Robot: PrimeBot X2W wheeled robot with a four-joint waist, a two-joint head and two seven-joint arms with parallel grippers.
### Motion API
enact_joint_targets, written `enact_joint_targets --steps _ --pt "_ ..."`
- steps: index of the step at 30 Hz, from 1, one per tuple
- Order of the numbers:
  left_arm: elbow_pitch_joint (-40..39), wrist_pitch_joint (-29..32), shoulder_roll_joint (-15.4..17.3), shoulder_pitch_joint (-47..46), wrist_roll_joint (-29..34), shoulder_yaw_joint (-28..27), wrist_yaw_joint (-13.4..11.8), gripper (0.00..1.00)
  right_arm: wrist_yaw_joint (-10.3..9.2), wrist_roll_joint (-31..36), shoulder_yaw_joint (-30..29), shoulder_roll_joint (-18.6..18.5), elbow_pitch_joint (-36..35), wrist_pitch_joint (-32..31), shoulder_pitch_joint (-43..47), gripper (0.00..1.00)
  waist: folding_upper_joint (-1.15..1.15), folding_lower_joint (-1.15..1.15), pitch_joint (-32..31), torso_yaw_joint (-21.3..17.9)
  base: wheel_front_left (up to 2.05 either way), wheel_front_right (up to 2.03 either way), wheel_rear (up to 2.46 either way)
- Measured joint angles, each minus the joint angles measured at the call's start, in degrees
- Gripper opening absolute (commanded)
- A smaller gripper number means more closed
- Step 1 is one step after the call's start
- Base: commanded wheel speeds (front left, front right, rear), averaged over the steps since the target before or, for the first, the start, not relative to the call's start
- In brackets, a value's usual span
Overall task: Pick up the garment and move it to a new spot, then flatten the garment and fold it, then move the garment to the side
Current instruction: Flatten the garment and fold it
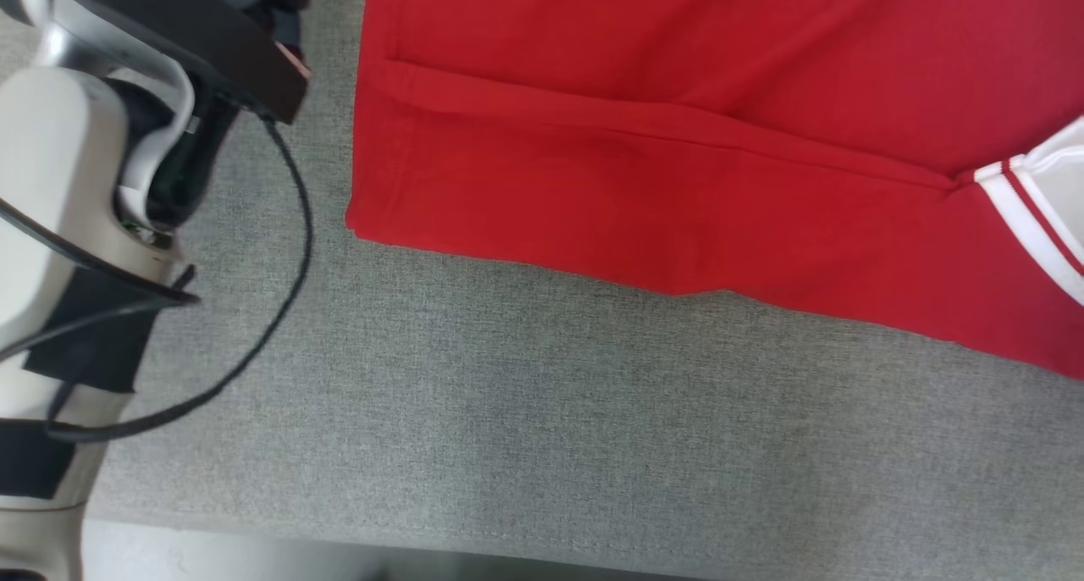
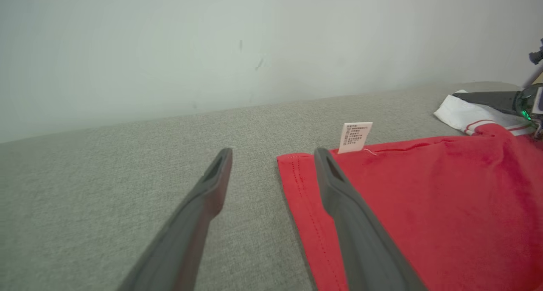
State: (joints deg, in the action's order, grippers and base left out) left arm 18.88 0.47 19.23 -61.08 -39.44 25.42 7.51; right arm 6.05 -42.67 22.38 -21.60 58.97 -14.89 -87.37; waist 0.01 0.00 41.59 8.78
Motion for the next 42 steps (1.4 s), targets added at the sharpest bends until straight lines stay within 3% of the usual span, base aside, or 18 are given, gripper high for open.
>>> enact_joint_targets --steps 12,26,41,42 --pt "3.8 3.2 5.1 -2.9 -7.3 4.4 0.0 1.0 0.7 -0.8 0.8 3.4 0.5 2.6 -0.1 0.0 0.0 0.0 -1.1 -2.9 0.0 0.0 0.0" --pt "11.5 11.2 6.7 -11.0 -14.5 9.5 0.0 1.0 1.02 -3.4 4.7 7.7 -4.4 6.0 -0.2 0.0 0.0 0.0 -0.8 -7.9 0.0 0.0 0.0" --pt "15.8 15.6 7.6 -13.9 -20.5 13.5 0.0 1.0 1.03 -7.4 9.7 6.2 -10.2 8.4 -0.2 0.0 0.0 0.0 0.0 -11.1 0.0 0.0 0.0" --pt "15.9 15.6 7.5 -13.9 -20.6 13.7 0.0 0.79 1.03 -7.4 10.1 6.0 -10.4 8.4 -0.2 0.0 0.0 0.0 0.0 -11.1 0.0 0.0 0.0"
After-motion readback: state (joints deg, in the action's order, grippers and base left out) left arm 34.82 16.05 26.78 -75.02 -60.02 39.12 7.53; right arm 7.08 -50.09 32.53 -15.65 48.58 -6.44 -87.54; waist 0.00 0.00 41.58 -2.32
